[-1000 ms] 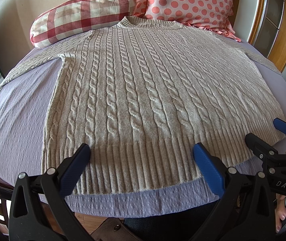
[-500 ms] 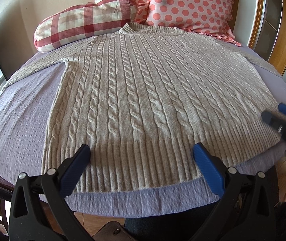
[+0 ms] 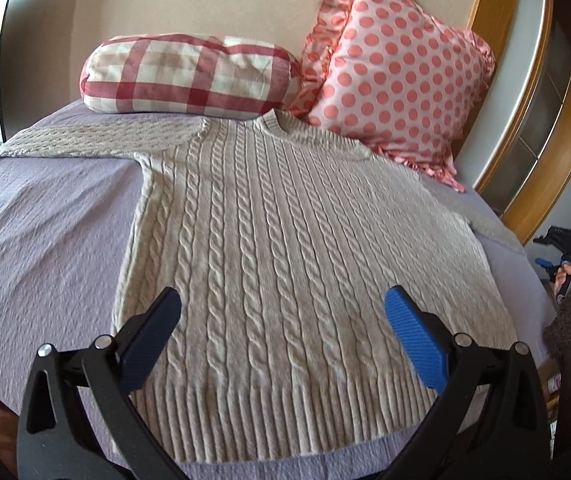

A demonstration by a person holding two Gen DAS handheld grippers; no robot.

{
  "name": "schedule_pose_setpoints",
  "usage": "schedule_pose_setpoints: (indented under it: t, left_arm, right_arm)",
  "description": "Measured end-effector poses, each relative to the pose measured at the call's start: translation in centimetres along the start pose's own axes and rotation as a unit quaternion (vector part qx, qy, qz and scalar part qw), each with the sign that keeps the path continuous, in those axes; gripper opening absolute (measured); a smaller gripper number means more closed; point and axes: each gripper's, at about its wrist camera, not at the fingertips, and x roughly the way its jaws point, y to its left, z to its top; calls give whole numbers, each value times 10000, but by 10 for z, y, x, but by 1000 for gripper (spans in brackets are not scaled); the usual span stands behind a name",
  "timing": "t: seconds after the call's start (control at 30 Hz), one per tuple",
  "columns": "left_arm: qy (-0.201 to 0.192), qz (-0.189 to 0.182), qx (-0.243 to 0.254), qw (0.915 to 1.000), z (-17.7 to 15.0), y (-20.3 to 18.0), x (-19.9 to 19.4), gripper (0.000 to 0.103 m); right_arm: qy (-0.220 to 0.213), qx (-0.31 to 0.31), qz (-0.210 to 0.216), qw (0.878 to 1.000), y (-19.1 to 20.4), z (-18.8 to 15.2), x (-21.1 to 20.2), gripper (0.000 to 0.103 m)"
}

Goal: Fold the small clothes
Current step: 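Grasp a sweater sleeve with the right tool and fold it across the body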

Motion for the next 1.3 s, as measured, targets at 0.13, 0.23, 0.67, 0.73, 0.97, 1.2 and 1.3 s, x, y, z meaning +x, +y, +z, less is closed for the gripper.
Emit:
schedule_pose_setpoints:
  t: [0.13, 0.23, 0.67, 0.73, 0.97, 1.2, 1.3]
  left_arm:
    - [-122, 1, -124, 9998, 15, 9, 2, 101]
    - [-69, 132, -129, 9998, 20, 16, 7, 101]
    - [-68, 518, -695, 9962, 41, 73, 5, 101]
    - [-27, 650, -886, 9939, 49, 90, 4, 101]
    - [-81, 222, -1873, 9820, 69, 163, -1, 101]
    - [-50, 547, -2298, 9717, 89, 220, -2, 101]
    - [-89, 653, -2379, 9691, 97, 240, -3, 101]
  right_arm:
    - [-66, 671, 74, 9977, -21, 24, 35, 43]
    - [-84, 963, 131, 9952, -26, 32, 53, 37]
    - [-1032, -966, 530, 9885, 103, 19, 19, 8]
    - [-964, -1690, 1093, 9748, 165, -12, 2, 8]
    - [595, -3236, 2872, 8996, 343, -186, 13, 8]
    - [2022, -3732, 2677, 8650, 403, -334, 83, 7]
    - [2175, -3757, 2660, 8607, 395, -362, 85, 5]
